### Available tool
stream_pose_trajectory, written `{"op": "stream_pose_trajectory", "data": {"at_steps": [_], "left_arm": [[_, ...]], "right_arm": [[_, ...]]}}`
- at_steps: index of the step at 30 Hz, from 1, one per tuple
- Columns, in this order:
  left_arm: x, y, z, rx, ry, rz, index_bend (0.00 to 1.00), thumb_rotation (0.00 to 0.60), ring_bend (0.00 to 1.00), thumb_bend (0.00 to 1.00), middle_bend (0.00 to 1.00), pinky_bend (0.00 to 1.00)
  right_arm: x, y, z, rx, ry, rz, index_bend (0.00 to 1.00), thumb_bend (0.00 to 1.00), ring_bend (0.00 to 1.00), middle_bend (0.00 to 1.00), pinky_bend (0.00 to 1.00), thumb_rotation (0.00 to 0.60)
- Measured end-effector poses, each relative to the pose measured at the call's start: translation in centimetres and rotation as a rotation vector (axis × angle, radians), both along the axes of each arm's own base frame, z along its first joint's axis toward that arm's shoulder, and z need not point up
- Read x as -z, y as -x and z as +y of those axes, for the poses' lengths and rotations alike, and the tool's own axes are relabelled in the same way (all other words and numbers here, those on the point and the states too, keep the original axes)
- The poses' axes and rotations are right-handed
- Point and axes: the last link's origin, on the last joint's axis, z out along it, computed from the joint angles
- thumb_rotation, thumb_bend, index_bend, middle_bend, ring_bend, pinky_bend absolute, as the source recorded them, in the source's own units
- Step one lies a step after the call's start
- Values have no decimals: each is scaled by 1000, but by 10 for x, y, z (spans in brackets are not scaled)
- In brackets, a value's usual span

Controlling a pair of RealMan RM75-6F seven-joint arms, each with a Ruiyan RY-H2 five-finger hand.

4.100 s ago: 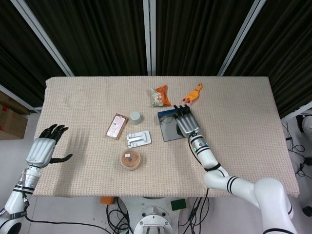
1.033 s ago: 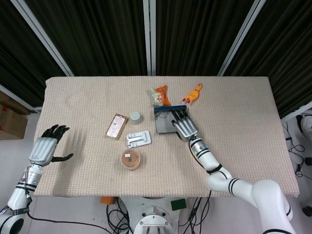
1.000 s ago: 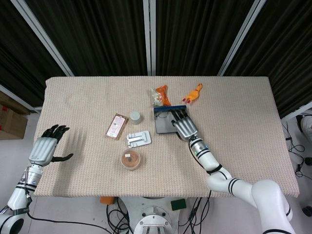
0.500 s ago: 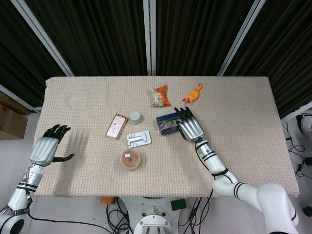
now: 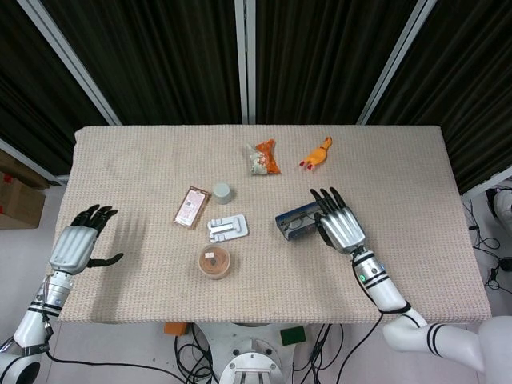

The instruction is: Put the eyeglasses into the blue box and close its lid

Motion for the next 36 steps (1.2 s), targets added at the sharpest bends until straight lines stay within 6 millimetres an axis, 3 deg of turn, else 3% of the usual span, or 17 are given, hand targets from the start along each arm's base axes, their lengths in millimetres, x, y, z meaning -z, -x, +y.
{"op": "stream_pose_trajectory", "data": {"at_steps": [7, 19, 22, 24, 25, 26, 27, 28, 36], "left_arm": [[0, 1, 1, -7, 4, 2, 144, 436, 52, 132, 99, 161], [0, 5, 5, -21, 10, 8, 144, 435, 52, 132, 99, 161], [-1, 5, 5, -22, 10, 8, 144, 437, 51, 132, 99, 161], [-1, 5, 6, -23, 9, 9, 145, 439, 52, 132, 99, 161], [-2, 6, 6, -24, 8, 9, 145, 439, 52, 132, 99, 161], [-2, 6, 6, -24, 8, 10, 145, 438, 52, 133, 99, 161], [-2, 6, 6, -25, 8, 11, 145, 438, 52, 132, 99, 161], [-3, 6, 6, -26, 8, 11, 145, 437, 52, 132, 99, 161], [-2, 5, 7, -26, 12, 13, 145, 434, 52, 132, 99, 161]], "right_arm": [[2, 3, -1, -18, 26, 33, 864, 523, 0, 42, 0, 600], [28, 8, -13, -23, 34, 7, 803, 521, 0, 32, 0, 600], [33, 10, -15, -26, 37, 6, 686, 521, 0, 16, 0, 600], [36, 11, -16, -32, 42, 3, 472, 516, 0, 4, 0, 600], [37, 12, -16, -35, 46, 2, 262, 508, 0, 0, 0, 600], [37, 13, -17, -38, 51, 1, 115, 499, 0, 0, 0, 600], [39, 14, -17, -41, 57, -1, 35, 490, 0, 0, 0, 600], [39, 15, -17, -42, 61, -3, 0, 483, 0, 0, 0, 600], [44, 11, -23, -36, 77, -79, 0, 463, 0, 0, 0, 600]]}}
